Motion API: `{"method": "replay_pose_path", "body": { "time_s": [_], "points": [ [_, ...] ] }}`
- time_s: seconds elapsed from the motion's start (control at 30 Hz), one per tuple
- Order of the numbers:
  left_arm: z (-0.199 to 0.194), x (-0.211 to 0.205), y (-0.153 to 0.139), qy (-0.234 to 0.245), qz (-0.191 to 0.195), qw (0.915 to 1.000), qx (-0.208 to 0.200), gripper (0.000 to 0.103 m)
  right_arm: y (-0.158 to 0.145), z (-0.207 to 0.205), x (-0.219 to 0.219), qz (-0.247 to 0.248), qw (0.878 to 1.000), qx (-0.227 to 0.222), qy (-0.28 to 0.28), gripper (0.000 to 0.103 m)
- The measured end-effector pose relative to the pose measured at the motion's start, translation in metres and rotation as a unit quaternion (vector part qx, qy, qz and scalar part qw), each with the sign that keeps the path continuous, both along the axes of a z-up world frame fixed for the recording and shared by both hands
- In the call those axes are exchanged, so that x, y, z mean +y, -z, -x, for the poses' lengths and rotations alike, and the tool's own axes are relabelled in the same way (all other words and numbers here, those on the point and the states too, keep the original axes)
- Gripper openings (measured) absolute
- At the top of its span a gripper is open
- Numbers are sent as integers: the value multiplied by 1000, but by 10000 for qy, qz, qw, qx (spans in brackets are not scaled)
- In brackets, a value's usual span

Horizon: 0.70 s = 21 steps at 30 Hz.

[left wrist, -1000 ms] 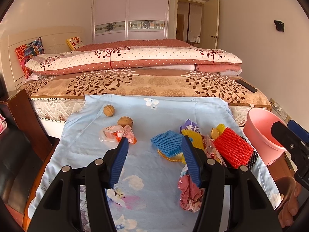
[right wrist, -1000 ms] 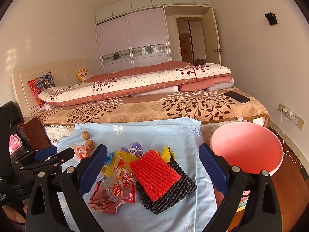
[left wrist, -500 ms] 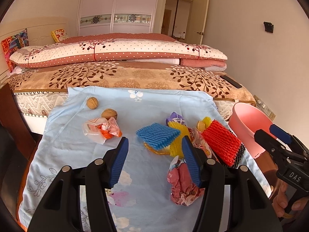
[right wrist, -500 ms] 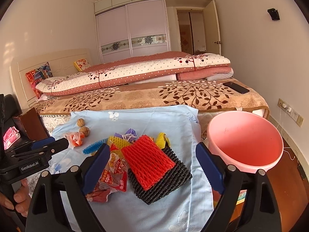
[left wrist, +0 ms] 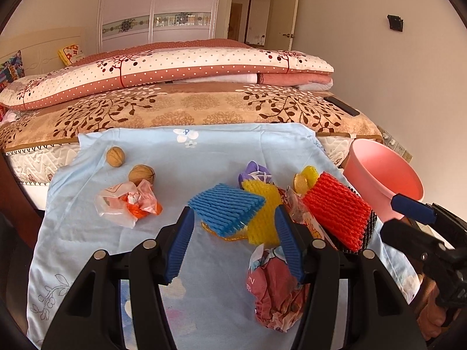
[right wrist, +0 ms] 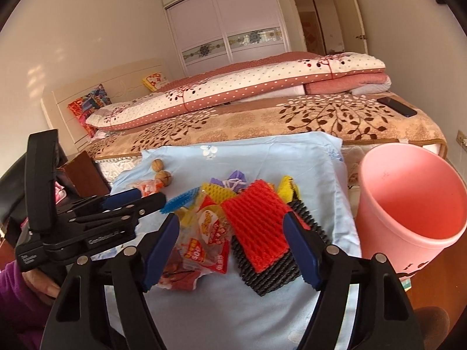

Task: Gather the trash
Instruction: 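Grasp the blue foam net with the left tool while the right tool grasps the snack bag and red net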

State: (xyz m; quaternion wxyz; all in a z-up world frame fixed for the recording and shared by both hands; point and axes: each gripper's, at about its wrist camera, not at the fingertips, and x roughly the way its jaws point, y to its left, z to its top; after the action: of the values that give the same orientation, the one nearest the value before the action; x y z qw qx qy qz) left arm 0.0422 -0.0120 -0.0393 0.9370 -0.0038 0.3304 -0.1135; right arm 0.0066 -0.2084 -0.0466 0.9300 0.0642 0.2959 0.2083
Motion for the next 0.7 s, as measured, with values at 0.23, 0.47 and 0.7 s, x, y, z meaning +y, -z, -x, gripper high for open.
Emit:
{"method": "replay_pose_path", "body": {
  "time_s": [0.23,0.47,0.7],
  "points": [
    [-13,0,14,37,-40,9998,168,50,27,-14,35,397,9967,567,-421,47],
    [-32,2,27,94,132,9984,550,33,38,-24,37,326,9944,851,-535,26],
    [-41,20,33,-180,472,9954,810,7,34,-23,34,111,9950,795,-590,16]
  ]
}}
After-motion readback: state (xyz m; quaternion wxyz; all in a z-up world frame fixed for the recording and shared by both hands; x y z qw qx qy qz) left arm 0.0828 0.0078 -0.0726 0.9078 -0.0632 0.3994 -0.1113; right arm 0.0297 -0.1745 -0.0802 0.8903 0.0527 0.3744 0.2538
